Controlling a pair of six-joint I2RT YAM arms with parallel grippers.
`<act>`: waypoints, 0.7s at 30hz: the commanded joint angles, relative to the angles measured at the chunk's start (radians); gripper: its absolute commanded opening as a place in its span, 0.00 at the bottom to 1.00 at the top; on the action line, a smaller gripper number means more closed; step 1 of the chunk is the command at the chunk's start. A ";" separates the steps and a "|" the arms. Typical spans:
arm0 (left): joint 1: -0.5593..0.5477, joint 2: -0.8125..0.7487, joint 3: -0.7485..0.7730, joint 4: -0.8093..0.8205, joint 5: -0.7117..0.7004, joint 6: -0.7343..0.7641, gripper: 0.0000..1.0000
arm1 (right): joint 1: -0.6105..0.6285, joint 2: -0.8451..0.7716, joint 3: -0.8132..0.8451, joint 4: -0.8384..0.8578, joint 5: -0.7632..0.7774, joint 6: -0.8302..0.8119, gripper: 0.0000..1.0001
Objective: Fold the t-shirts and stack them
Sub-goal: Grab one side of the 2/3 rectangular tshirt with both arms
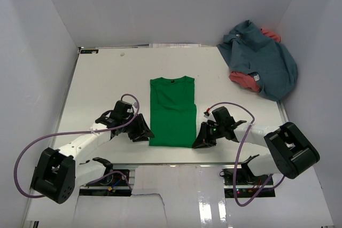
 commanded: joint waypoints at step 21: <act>-0.065 -0.036 -0.074 -0.076 -0.185 -0.101 0.56 | 0.005 -0.004 0.042 -0.023 0.035 -0.018 0.08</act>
